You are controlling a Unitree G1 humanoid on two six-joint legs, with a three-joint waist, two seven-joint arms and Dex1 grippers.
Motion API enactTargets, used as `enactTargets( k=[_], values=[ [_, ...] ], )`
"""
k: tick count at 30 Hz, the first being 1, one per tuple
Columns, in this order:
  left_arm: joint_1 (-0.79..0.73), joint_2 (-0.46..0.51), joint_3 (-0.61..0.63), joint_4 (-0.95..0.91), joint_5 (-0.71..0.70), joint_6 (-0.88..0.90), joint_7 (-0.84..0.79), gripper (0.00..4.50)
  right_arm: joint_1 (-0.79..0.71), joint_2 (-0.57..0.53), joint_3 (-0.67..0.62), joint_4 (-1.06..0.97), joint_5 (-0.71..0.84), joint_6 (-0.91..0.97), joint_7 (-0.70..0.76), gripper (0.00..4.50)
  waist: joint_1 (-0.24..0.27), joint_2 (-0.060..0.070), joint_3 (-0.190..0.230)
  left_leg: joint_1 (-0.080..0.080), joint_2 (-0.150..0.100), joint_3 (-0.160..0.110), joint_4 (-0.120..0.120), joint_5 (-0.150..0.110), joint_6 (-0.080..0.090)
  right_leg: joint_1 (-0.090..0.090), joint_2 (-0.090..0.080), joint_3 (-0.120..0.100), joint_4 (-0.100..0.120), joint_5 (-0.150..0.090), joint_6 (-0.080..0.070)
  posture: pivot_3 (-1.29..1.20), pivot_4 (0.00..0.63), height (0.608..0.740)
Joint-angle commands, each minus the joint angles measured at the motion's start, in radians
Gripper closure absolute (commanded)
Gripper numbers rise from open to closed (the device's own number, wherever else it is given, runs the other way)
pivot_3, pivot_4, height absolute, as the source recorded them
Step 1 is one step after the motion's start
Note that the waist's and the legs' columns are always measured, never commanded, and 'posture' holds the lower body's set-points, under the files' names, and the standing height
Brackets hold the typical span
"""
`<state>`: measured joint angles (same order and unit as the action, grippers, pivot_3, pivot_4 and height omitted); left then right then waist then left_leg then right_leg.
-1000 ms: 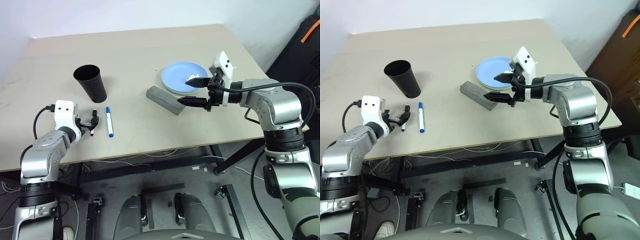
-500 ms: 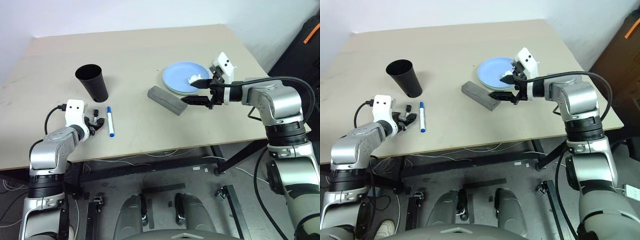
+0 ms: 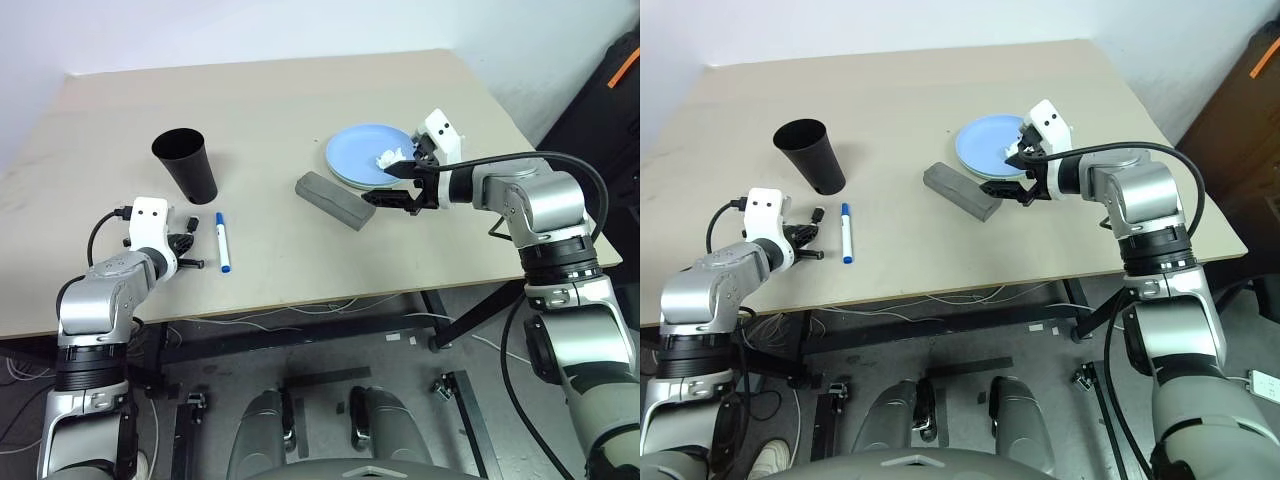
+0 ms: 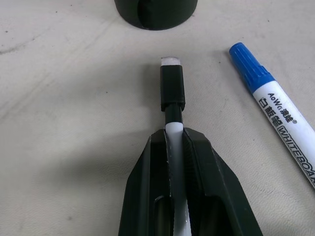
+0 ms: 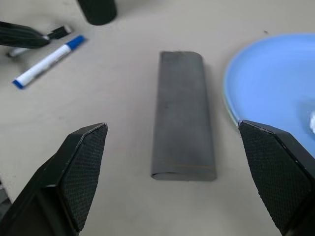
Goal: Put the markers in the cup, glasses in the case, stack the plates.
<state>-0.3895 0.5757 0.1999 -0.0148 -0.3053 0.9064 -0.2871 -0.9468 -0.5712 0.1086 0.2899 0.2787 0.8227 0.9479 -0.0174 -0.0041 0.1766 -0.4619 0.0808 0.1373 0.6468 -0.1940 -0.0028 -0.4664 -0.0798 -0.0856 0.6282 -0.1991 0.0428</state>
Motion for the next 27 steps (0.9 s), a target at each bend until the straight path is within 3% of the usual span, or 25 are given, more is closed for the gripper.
enactTargets(
  k=[1,8,11,20,27],
  values=[
    [0.02,0.064,-0.03,-0.104,0.029,-0.034,-0.049,4.49,-0.028,-0.008,-0.024,-0.026,0.016,-0.023,0.016,0.0,0.0,0.0,0.0,0.0,0.0,0.0,0.0,0.0,0.0,0.0,0.0,0.0,0.0,0.0,0.0,0.0,0.15,0.74],
    [0.079,0.206,0.023,-0.383,-0.135,0.009,-0.291,4.49,-0.013,-0.001,-0.013,-0.052,0.034,-0.035,0.057,0.0,0.004,0.0,0.001,-0.003,0.0,0.0,-0.002,0.0,0.0,-0.002,-0.001,0.0,-0.003,0.0,0.0,0.0,0.15,0.74],
    [0.061,0.217,0.075,-0.412,-0.159,-0.081,-0.328,4.49,-0.018,0.013,-0.011,-0.055,0.04,-0.05,0.065,0.0,0.003,0.0,0.001,-0.003,0.0,0.0,-0.002,0.0,0.0,-0.002,0.0,0.0,-0.004,0.0,0.0,0.0,0.15,0.74],
    [-0.127,0.017,0.097,-0.188,-0.044,-0.555,-0.19,4.49,-0.025,0.033,-0.023,-0.043,0.029,-0.054,0.035,0.0,0.006,0.0,0.001,-0.002,-0.001,0.001,-0.001,0.0,0.001,0.002,0.0,-0.001,-0.005,0.0,0.001,0.0,0.15,0.74],
    [-0.362,-0.041,0.086,0.219,0.104,-0.856,-0.039,4.49,-0.01,0.022,-0.042,-0.074,0.038,-0.035,0.007,0.0,0.006,0.0,0.001,-0.001,-0.001,0.003,0.001,0.001,0.003,0.002,0.001,-0.001,-0.002,0.002,0.004,0.0,0.15,0.74]
  ],
)
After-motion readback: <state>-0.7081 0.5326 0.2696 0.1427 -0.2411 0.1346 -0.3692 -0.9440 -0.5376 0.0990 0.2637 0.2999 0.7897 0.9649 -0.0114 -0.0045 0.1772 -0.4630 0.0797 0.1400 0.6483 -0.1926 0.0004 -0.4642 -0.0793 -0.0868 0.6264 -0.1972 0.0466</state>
